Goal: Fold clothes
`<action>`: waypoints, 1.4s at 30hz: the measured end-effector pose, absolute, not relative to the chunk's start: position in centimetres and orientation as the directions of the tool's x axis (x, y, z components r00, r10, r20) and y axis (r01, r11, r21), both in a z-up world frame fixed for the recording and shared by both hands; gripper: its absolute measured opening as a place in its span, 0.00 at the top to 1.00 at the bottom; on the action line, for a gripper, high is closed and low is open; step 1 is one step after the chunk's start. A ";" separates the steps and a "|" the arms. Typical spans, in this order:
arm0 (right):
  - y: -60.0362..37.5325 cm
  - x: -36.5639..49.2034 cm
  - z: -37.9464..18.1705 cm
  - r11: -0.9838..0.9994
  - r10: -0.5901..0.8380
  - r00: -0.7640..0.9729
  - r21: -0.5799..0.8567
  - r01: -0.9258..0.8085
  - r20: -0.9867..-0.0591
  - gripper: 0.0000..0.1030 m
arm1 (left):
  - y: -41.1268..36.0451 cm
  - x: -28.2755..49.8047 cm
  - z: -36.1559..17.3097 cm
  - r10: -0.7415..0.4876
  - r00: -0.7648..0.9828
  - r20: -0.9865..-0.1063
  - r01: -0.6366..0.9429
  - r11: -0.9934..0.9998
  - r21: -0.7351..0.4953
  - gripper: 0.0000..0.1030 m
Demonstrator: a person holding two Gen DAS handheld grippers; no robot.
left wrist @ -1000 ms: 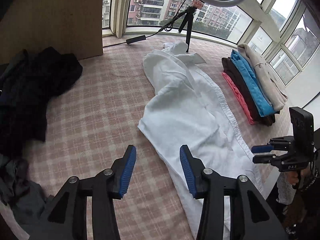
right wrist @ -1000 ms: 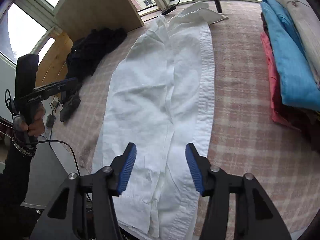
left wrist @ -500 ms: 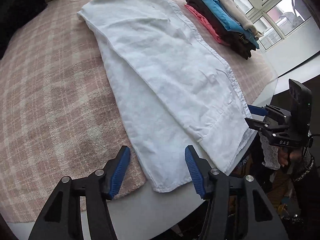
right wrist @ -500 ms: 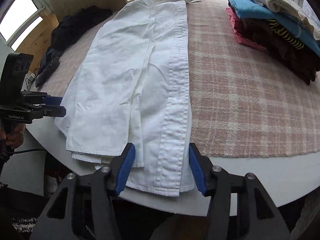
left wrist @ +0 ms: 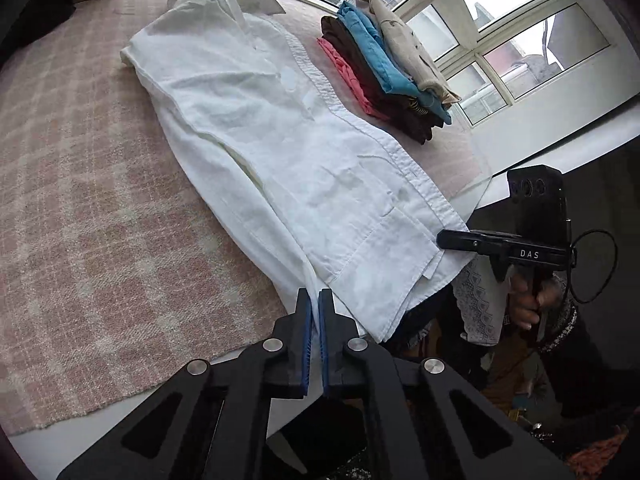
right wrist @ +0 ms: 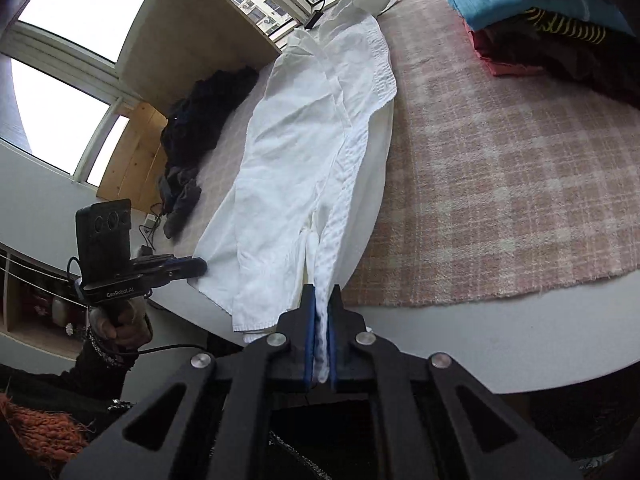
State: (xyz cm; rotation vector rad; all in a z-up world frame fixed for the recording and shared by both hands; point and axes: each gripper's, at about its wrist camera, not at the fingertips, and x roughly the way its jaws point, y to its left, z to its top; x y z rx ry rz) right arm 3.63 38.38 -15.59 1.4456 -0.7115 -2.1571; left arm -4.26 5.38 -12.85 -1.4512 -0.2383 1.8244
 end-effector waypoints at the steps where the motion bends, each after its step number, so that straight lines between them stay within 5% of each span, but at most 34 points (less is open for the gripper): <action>1: 38.7 3.4 -14.4 -0.748 -0.637 -0.371 0.659 0.083 -0.676 0.95 | 5.1 -4.7 -11.7 0.678 -0.058 -0.733 -0.455 -0.671 -0.585 0.97; 9: 38.6 -6.6 -8.6 -0.619 -0.732 -0.448 0.776 0.122 -0.513 0.97 | 3.3 -11.9 -5.5 0.745 -0.154 -0.649 -0.444 -0.639 -0.628 0.97; 15: 39.4 -6.8 -9.0 -0.645 -0.718 -0.398 0.761 0.071 -0.572 0.97 | 4.6 -10.1 -9.3 0.739 -0.061 -0.671 -0.384 -0.638 -0.668 0.93; 17: 39.8 -6.1 -10.7 -0.655 -0.708 -0.375 0.755 0.031 -0.599 0.97 | 4.7 -9.0 -11.7 0.746 -0.043 -0.665 -0.338 -0.637 -0.693 0.76; 22: 41.0 -6.3 -13.2 -0.682 -0.672 -0.361 0.731 -0.039 -0.647 0.97 | 6.1 -6.7 -16.2 0.778 -0.002 -0.628 -0.250 -0.608 -0.753 0.75; 24: 40.8 -6.3 -13.5 -0.768 -0.602 -0.331 0.641 -0.009 -0.726 0.97 | 7.1 -6.2 -16.5 0.754 -0.015 -0.657 -0.280 -0.634 -0.721 0.75; 29: 41.9 -5.0 -16.3 -0.753 -0.635 -0.215 0.657 -0.043 -0.742 0.95 | 8.1 -3.8 -16.4 0.676 -0.060 -0.734 -0.347 -0.704 -0.620 0.69; 32: 41.9 -4.6 -17.8 -0.744 -0.655 -0.160 0.667 -0.034 -0.738 0.92 | 6.7 -2.8 -17.0 0.666 -0.102 -0.739 -0.264 -0.734 -0.625 0.62; 36: 41.6 -3.7 -19.9 -0.724 -0.686 -0.090 0.689 -0.015 -0.722 0.64 | 6.6 -2.3 -18.3 0.633 -0.128 -0.764 -0.174 -0.773 -0.611 0.59; 40: 40.5 -3.2 -22.4 -0.726 -0.687 -0.038 0.688 -0.004 -0.726 0.61 | 8.4 -2.6 -19.1 0.619 -0.122 -0.776 -0.152 -0.784 -0.602 0.55; 42: 39.7 -2.9 -22.2 -0.803 -0.596 -0.052 0.594 0.052 -0.801 0.61 | 9.2 -3.2 -18.7 0.619 -0.109 -0.778 -0.158 -0.783 -0.602 0.65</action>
